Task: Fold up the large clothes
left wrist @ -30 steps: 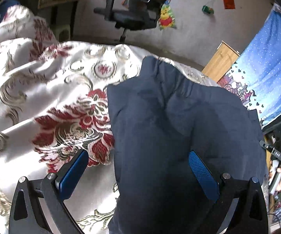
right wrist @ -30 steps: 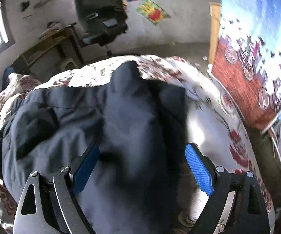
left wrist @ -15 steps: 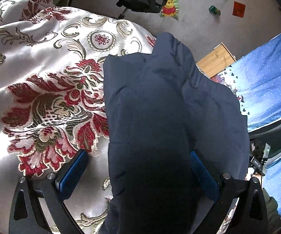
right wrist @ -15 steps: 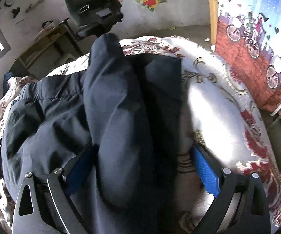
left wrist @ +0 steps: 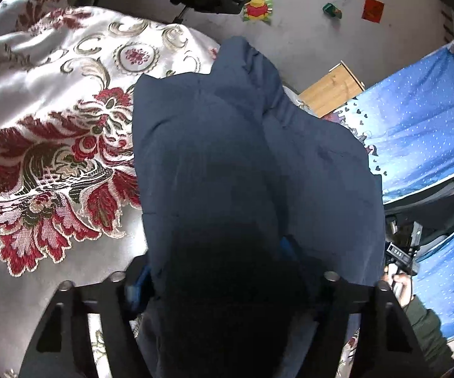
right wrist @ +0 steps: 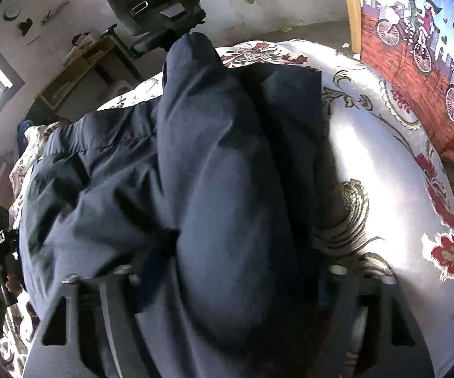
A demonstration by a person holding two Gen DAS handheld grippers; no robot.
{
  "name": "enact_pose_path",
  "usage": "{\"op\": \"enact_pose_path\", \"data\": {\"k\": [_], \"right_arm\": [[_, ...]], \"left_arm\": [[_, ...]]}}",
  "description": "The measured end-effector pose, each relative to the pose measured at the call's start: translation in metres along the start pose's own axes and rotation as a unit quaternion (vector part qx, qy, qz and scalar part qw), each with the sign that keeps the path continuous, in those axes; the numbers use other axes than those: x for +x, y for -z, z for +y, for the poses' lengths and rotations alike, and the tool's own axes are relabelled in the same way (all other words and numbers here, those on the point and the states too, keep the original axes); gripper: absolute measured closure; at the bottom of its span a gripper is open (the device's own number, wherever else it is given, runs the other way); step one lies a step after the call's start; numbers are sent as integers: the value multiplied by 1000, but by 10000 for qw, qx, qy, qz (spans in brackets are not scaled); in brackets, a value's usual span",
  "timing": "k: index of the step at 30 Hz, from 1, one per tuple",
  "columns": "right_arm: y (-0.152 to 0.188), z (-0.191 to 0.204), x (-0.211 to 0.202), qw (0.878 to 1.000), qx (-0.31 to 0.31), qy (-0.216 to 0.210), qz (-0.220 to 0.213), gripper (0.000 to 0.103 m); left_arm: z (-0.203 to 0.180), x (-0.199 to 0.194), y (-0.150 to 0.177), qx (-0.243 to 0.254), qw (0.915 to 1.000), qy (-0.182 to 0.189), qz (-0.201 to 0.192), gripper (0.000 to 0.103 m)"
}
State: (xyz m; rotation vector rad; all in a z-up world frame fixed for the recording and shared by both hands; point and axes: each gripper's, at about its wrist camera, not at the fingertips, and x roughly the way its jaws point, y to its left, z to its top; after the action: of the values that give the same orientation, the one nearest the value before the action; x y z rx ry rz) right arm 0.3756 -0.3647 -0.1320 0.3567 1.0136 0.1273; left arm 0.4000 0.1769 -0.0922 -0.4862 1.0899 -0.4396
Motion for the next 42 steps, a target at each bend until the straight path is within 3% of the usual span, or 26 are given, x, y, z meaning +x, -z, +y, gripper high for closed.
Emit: {"op": "enact_pose_path", "data": {"k": [5,8,19,25,32,39,42], "right_arm": [[0,21,-14,9991,-393,181,-39,80],[-4,34,-31,9984,-481,227,-187,88],[-43,94,-107,9883,-842,-57,-1267,91],[-60,124,-113,9820,-1022,-153,-1581,91],[-61,141,-80,9833,-1107,-158,-1433,91],[-48,125,-52,9872,-987,104,-1249,91],[-48,115,-48,9904,-784,157,-1131,84]], "left_arm": [[-20,-7,-2,-1,9996,-260,-140,70],[-34,-15,-6,-20,9989,-418,-201,78],[-66,-69,-28,55,9965,-292,-781,83],[-62,-95,-35,48,9925,-349,-1174,83],[-32,-83,-30,-327,9924,-459,-1091,83],[-2,-63,-18,-628,9916,-383,-1063,82],[-1,-60,-18,-586,9920,-504,-996,78]]}}
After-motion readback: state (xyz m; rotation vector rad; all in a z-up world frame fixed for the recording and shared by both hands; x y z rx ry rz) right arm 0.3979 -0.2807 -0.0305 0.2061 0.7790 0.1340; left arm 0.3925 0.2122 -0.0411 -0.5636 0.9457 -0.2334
